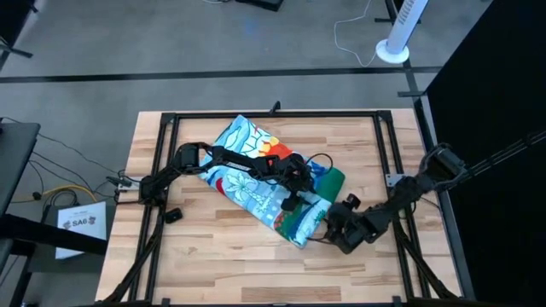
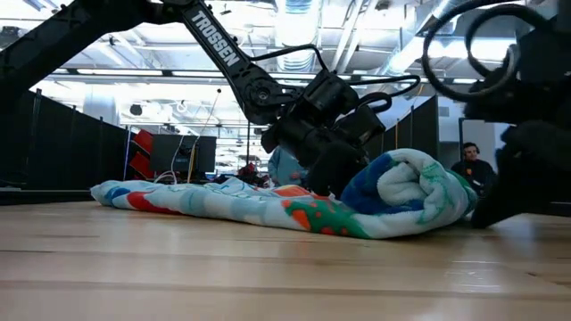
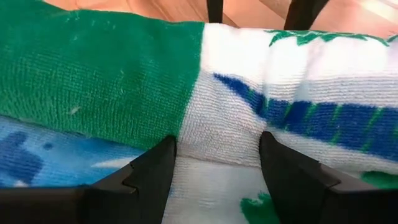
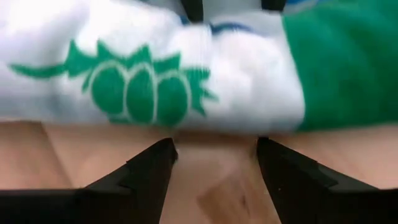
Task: Roll towel
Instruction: Roll the multicolor dinosaur print towel
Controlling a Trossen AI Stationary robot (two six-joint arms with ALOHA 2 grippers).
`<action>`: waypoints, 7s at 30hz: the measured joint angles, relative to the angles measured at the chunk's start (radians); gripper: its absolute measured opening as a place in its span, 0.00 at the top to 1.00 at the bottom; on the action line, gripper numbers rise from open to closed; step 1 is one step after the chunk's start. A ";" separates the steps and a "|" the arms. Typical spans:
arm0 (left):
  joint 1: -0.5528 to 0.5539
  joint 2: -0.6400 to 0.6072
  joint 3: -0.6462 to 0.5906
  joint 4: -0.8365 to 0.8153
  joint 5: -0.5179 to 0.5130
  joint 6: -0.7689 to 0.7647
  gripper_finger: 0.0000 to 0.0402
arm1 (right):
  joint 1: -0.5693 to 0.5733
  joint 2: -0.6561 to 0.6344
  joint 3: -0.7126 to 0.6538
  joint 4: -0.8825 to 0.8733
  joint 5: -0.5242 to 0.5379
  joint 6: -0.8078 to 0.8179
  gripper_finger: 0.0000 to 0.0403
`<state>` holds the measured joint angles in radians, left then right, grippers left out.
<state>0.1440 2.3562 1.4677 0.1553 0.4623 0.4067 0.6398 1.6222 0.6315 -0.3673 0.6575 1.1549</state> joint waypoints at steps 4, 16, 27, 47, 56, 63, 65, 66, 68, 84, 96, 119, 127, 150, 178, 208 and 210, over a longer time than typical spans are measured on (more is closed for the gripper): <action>-0.001 -0.001 0.000 -0.013 0.001 0.045 0.46 | -0.049 -0.018 0.011 0.013 0.004 -0.088 0.44; -0.005 -0.001 0.000 -0.013 0.006 0.082 0.46 | -0.101 -0.066 0.011 0.085 0.019 -0.193 0.44; -0.002 -0.040 -0.003 -0.064 0.000 0.095 0.46 | -0.154 -0.066 0.012 0.181 0.021 -0.331 0.44; -0.004 -0.142 -0.004 -0.258 -0.137 0.183 0.46 | -0.219 -0.066 0.012 0.300 0.022 -0.480 0.44; -0.006 -0.153 -0.003 -0.296 -0.167 0.184 0.46 | -0.239 -0.066 0.013 0.323 0.021 -0.514 0.44; -0.007 -0.206 -0.003 -0.385 -0.233 0.216 0.46 | -0.259 -0.065 0.013 0.363 0.021 -0.581 0.44; -0.007 -0.224 -0.003 -0.403 -0.254 0.226 0.46 | -0.267 -0.065 0.013 0.365 0.021 -0.589 0.44; -0.007 -0.232 -0.003 -0.408 -0.260 0.229 0.46 | -0.271 -0.065 0.013 0.366 0.020 -0.592 0.44; -0.008 -0.239 -0.003 -0.430 -0.289 0.240 0.46 | -0.280 -0.063 0.013 0.371 0.020 -0.604 0.44; -0.018 -0.533 -0.002 -0.779 -0.437 0.104 0.46 | -0.441 -0.024 0.013 0.562 -0.053 -0.851 0.44; -0.049 -0.671 -0.341 -0.379 -0.248 0.034 0.49 | -0.565 0.140 0.043 0.842 -0.218 -1.076 0.44; -0.075 -0.668 -0.865 0.382 -0.240 -0.243 0.50 | -0.682 0.163 0.140 0.751 -0.278 -1.086 0.44; -0.091 -0.653 -0.879 0.406 -0.268 -0.234 0.50 | -0.726 0.163 0.221 0.632 -0.273 -1.076 0.46; -0.092 -0.445 -0.873 0.598 -0.269 -0.292 0.50 | -1.036 0.160 0.322 0.278 -0.382 -1.117 0.98; -0.132 -0.341 -0.730 0.640 -0.467 -0.504 0.50 | -0.665 -0.005 0.068 0.679 -0.426 -1.103 1.00; -0.166 -0.240 -0.515 0.588 -0.392 -0.420 0.50 | -0.649 -0.005 -0.228 0.948 -0.344 -1.073 1.00; -0.157 -0.269 -0.516 0.546 -0.386 -0.369 0.50 | -0.646 0.019 -0.228 0.974 -0.338 -1.072 1.00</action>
<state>-0.0132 2.0874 0.9516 0.7015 0.0765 0.0377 -0.0063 1.6416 0.4038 0.6064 0.3192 0.0831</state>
